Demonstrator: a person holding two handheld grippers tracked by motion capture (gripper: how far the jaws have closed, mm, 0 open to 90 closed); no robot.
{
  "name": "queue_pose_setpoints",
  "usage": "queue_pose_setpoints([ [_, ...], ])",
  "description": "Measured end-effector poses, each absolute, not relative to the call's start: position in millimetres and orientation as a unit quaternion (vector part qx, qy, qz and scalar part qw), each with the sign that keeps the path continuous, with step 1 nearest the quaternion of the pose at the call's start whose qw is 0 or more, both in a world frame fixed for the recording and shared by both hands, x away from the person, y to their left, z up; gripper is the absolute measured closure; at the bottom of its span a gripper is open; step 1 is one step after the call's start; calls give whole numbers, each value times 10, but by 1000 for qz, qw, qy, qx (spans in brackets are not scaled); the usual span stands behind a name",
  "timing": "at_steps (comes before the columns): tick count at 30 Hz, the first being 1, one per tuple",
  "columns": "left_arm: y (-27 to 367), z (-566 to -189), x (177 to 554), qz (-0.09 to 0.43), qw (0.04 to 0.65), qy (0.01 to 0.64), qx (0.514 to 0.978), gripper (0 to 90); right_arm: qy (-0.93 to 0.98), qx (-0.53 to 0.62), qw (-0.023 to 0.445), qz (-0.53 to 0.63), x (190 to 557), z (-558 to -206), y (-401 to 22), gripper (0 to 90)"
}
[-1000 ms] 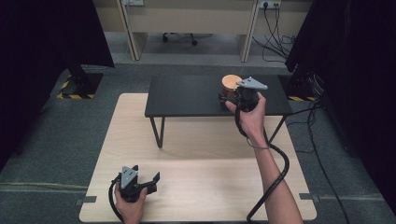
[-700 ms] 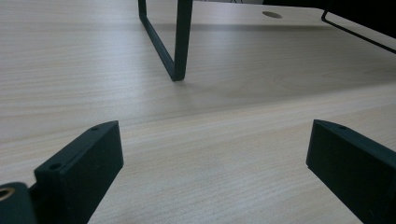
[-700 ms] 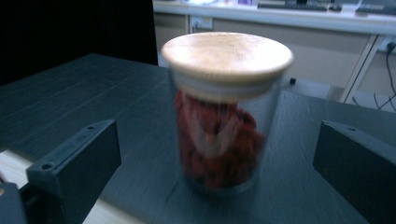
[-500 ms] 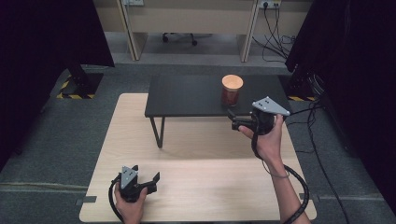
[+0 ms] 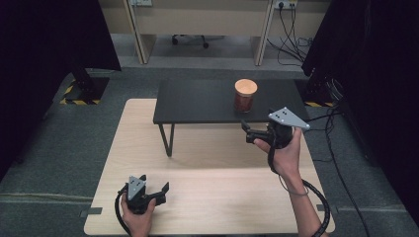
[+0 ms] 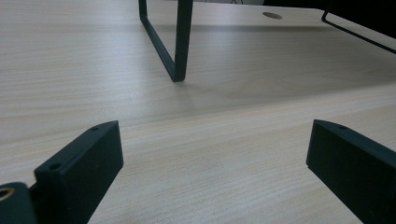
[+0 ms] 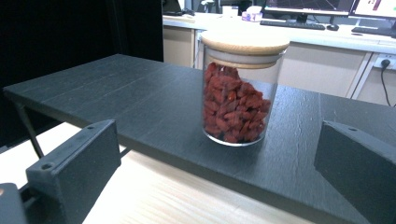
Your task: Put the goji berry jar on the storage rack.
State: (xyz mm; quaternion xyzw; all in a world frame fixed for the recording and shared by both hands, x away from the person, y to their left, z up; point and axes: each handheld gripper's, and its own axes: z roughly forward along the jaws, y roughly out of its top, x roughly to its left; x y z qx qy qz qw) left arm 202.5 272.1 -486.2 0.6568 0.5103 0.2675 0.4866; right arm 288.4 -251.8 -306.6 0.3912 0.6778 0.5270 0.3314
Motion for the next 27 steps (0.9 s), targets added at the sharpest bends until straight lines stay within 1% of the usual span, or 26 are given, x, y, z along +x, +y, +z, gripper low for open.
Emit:
queue_pose_setpoints([
  [3, 2721, -4861, 2025, 268, 486, 510, 658, 30, 681, 385, 337, 525, 2724, -3141, -2540, 5],
  [8, 2716, -4857, 2025, 268, 485, 509, 659, 30, 678, 391, 332, 526, 2488, -3347, -2629, 5],
  [19, 2716, -4860, 2018, 269, 485, 509, 658, 29, 671, 391, 335, 533, 2209, -3511, -2727, 5],
  [27, 2714, -4862, 2015, 269, 486, 508, 658, 29, 669, 422, 341, 507, 1981, -3961, -2813, 5],
])
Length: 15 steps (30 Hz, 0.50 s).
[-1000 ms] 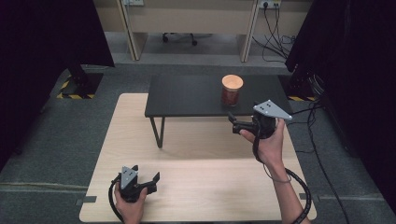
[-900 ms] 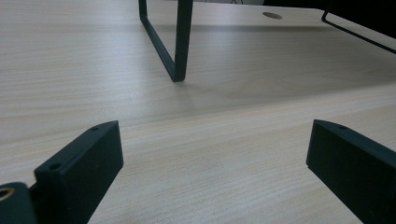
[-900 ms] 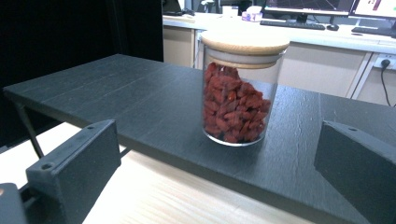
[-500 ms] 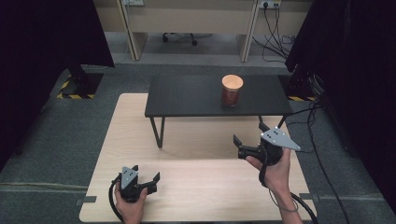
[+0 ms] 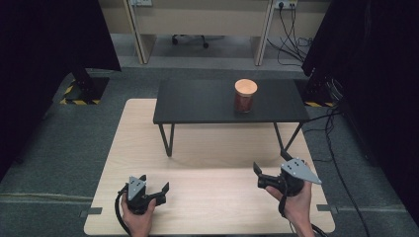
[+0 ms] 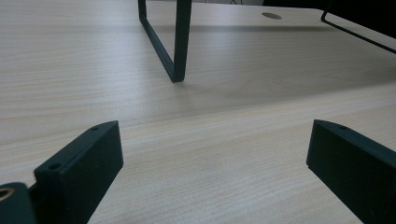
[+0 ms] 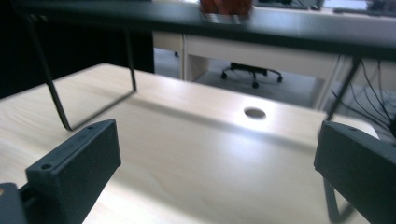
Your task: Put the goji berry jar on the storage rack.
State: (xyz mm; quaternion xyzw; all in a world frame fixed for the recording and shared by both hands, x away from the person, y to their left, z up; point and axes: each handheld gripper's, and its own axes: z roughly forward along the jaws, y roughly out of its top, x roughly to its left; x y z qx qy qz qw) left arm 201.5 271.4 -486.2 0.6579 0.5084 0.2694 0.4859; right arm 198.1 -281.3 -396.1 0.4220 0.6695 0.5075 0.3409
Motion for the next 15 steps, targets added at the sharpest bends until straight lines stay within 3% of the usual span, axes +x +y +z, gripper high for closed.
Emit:
queue_pose_setpoints([
  [15, 2714, -4868, 2009, 270, 487, 510, 656, 29, 679, 440, 337, 482, 1765, -4362, -2925, 5],
])
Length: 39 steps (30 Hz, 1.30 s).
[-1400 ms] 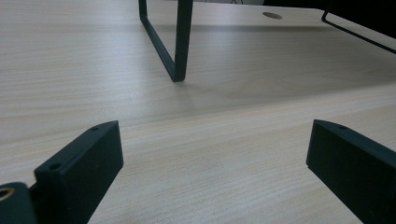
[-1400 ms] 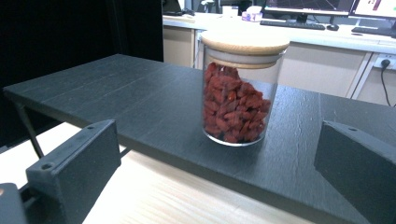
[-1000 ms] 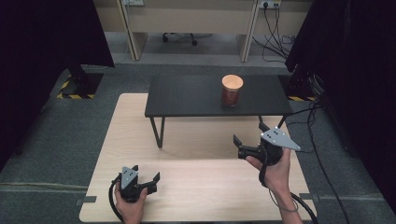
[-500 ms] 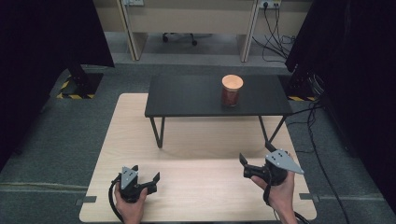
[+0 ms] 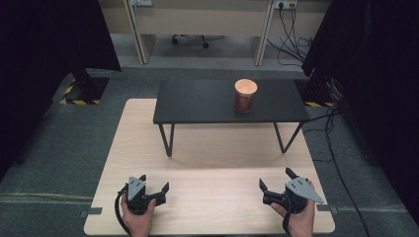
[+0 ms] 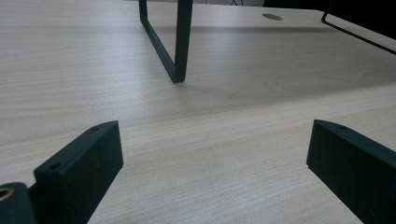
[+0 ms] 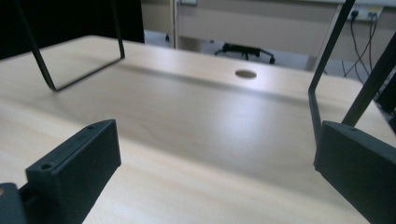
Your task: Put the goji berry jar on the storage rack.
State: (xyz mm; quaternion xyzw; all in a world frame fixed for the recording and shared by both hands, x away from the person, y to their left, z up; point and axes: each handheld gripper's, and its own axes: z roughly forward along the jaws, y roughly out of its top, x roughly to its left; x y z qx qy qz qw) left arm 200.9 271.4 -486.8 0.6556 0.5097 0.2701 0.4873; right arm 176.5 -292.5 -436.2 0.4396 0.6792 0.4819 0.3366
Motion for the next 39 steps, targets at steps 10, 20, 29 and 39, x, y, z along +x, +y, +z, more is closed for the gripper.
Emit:
queue_pose_setpoints([
  [10, 2715, -4865, 2012, 269, 487, 510, 656, 29, 690, 464, 314, 458, 1764, -4611, -2979, 9],
  [20, 2719, -4864, 2016, 268, 487, 510, 656, 29, 696, 474, 304, 446, 1779, -4692, -3043, 10],
  [29, 2713, -4860, 2016, 269, 485, 511, 657, 31, 689, 480, 302, 452, 1779, -4781, -3053, 10],
  [39, 2719, -4863, 2016, 269, 486, 511, 656, 30, 689, 479, 300, 454, 1775, -4785, -3064, 11],
])
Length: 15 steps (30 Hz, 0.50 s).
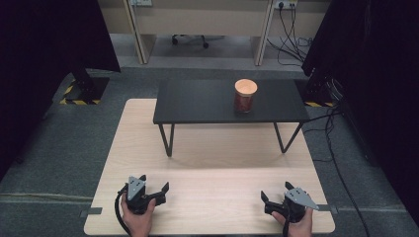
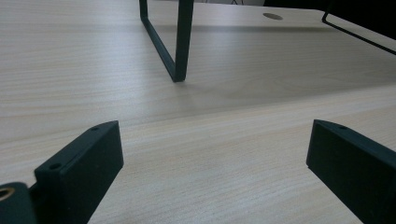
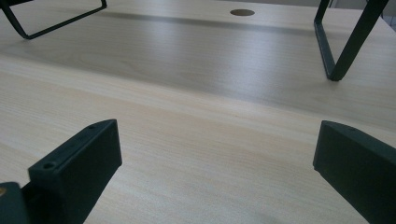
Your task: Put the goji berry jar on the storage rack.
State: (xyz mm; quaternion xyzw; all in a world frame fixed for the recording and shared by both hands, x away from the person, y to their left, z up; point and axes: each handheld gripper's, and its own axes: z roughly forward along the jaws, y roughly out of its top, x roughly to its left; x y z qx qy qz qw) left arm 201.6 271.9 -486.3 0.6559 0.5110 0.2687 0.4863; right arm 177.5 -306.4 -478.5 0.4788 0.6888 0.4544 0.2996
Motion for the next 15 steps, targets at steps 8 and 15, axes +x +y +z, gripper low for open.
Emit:
queue_pose_setpoints([
  [8, 2719, -4864, 2016, 269, 486, 511, 656, 30, 690, 477, 301, 454, 1775, -4785, -3058, 11],
  [15, 2718, -4864, 2016, 269, 486, 511, 656, 30, 690, 477, 302, 453, 1769, -4784, -3053, 11],
])
